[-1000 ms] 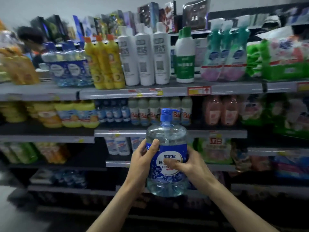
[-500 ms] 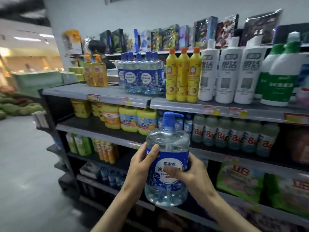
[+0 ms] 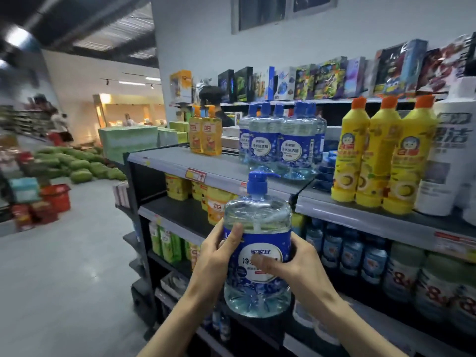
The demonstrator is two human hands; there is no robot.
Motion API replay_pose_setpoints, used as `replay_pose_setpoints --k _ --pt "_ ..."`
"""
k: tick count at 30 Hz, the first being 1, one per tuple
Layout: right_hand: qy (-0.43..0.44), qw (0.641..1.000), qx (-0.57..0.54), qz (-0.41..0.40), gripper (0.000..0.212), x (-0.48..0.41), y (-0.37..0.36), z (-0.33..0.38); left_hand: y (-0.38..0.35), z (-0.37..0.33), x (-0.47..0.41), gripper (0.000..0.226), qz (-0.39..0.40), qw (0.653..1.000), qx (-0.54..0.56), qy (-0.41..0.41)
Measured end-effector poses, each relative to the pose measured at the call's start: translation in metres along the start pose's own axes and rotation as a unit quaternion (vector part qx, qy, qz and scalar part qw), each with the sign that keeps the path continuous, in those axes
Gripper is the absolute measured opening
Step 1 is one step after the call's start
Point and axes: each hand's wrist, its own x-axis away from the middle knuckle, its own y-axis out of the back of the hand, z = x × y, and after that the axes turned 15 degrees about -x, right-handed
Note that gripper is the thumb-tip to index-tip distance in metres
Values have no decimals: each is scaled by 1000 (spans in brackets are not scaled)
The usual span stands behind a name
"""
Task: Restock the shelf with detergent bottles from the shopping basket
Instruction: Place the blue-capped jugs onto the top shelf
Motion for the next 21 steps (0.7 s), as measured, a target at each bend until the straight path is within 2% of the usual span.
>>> replay_pose_setpoints --k 6,11,14,18,21 --pt "39 997 21 57 57 -93 0 3 18 -3 -72 40 -26 999 -27 -27" --pt "55 995 7 82 57 -147 -9 7 44 -16 -115 56 9 997 -69 -26" --pt "63 994 -7 93 58 -170 -18 9 57 -24 -135 47 21 996 -65 -56" --pt "80 992 -11 98 67 -199 -34 10 79 -22 -165 46 25 996 -34 -83" --pt "101 992 -13 80 71 -221 -51 9 101 -18 -193 41 44 993 -21 -107"
